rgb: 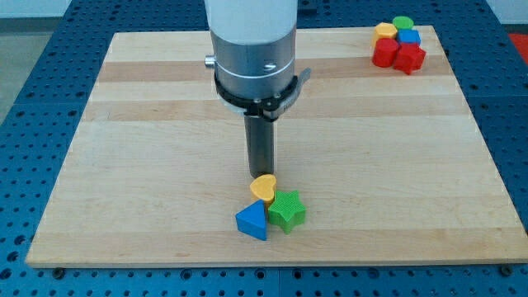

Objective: Push the red blocks towards the left side of the board

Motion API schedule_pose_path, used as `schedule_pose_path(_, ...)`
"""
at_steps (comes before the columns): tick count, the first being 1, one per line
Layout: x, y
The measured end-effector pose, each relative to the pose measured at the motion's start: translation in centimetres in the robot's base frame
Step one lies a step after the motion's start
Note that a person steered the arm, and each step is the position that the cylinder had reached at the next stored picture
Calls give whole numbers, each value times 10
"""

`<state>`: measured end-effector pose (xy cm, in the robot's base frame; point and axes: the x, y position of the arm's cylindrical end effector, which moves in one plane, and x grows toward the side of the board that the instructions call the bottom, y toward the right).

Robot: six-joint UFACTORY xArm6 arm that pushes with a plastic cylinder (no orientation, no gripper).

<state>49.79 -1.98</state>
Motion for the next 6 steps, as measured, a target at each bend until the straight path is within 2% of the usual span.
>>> schedule_pose_path(1,-35,0)
schedule_pose_path(2,-47,0)
schedule_pose_path(3,-83,45)
schedule_pose_path(5,-70,229)
schedule_pose_path(6,-74,281)
